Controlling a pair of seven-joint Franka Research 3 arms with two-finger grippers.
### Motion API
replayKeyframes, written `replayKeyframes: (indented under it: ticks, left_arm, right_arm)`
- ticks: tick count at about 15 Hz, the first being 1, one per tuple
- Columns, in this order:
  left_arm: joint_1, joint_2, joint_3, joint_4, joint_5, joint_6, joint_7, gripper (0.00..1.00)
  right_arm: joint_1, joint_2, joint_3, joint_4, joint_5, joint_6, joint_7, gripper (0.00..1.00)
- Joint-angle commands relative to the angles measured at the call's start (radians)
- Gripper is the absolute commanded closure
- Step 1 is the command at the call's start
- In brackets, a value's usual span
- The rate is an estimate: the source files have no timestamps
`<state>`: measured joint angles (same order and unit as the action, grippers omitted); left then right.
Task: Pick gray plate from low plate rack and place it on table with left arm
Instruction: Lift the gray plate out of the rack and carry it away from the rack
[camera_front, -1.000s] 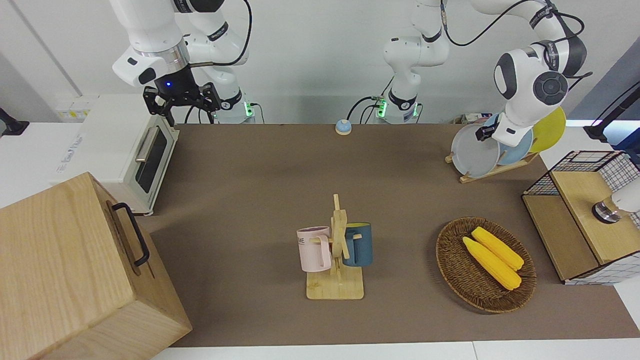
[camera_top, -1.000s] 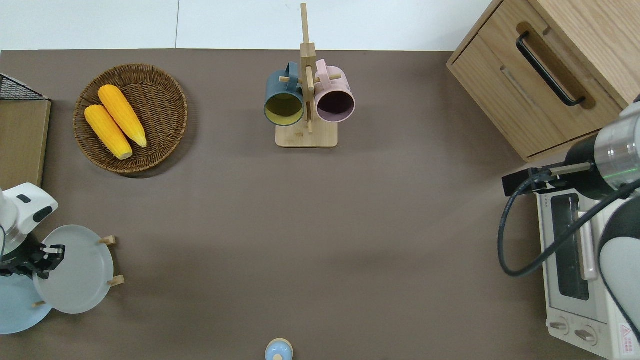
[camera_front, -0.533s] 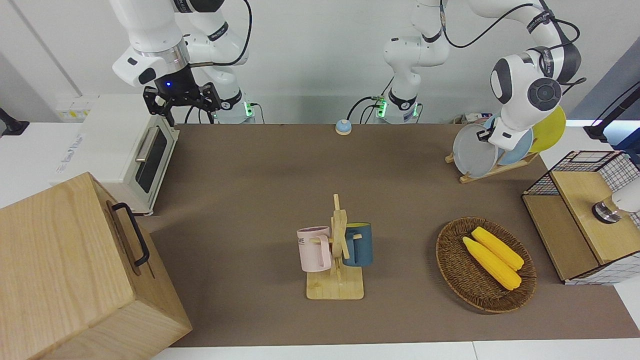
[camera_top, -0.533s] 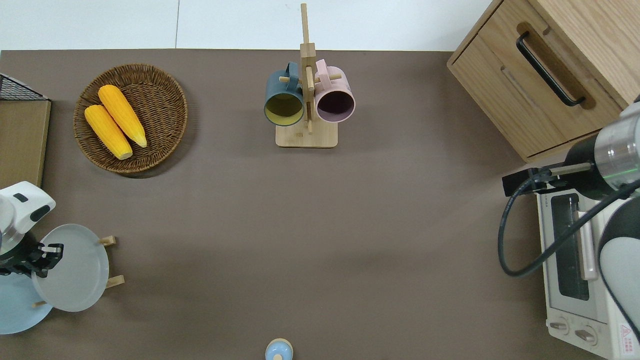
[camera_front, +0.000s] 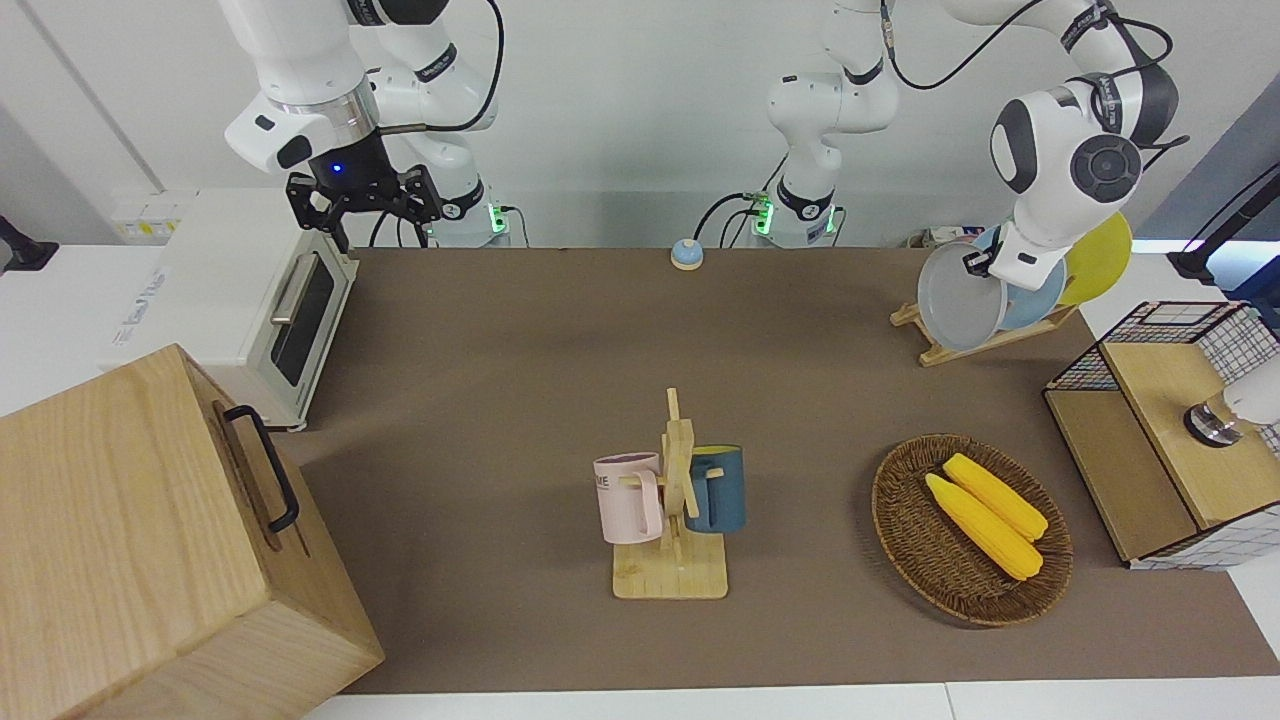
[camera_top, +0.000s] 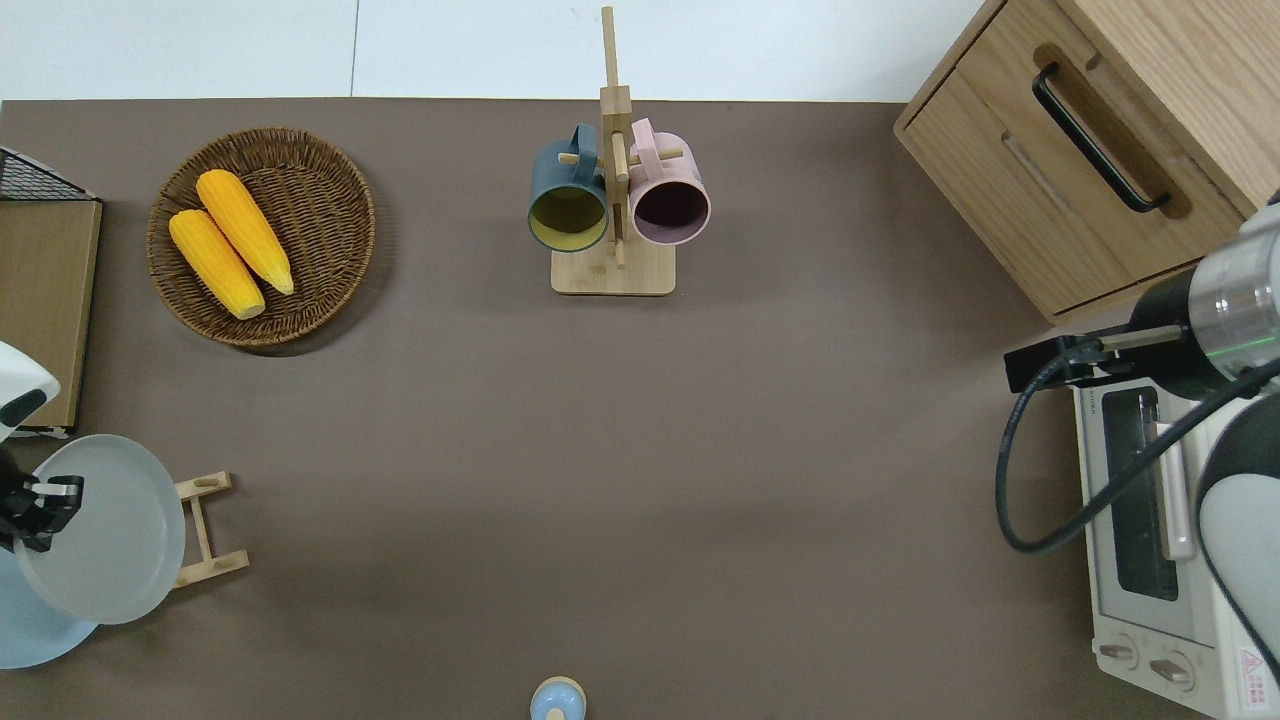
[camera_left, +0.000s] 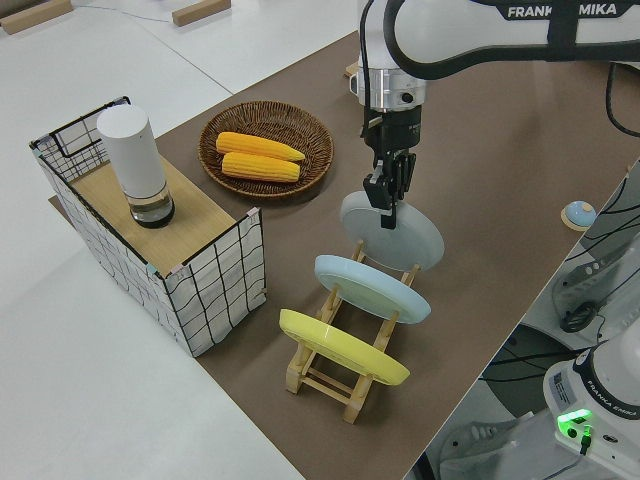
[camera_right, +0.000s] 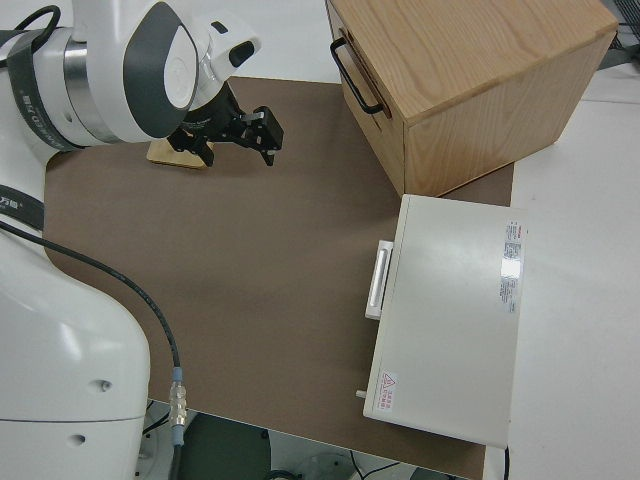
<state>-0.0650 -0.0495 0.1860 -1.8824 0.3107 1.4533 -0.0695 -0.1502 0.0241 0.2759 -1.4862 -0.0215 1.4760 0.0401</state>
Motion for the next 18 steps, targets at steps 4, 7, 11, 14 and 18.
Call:
replayKeyframes:
  ticks: [4,7,11,14,18]
  left_arm:
    - [-0.004,-0.004,0.004,0.054,-0.349,-0.045,-0.035,1.00]
    - [-0.009,0.007,0.003,0.011,-0.458,0.027,-0.101,1.00]
    - [-0.015,-0.055,-0.037,-0.148,-0.475,0.183,-0.138,1.00]
    - [-0.016,-0.093,-0.051,-0.242,-0.475,0.263,-0.141,1.00]
    - [-0.016,-0.107,-0.109,-0.328,-0.475,0.315,-0.185,1.00]
  right_arm:
    - [-0.019,-0.003,0.017,0.009,-0.001,-0.014,0.012,0.017]
    - [-0.019,-0.001,0.017,0.009,-0.001,-0.014,0.012,0.017]
    - [-0.019,-0.001,0.017,0.009,-0.001,-0.013,0.012,0.017]
    - [-0.019,-0.001,0.017,0.009,-0.001,-0.013,0.012,0.017]
    - [-0.019,-0.001,0.017,0.009,-0.001,-0.014,0.012,0.017]
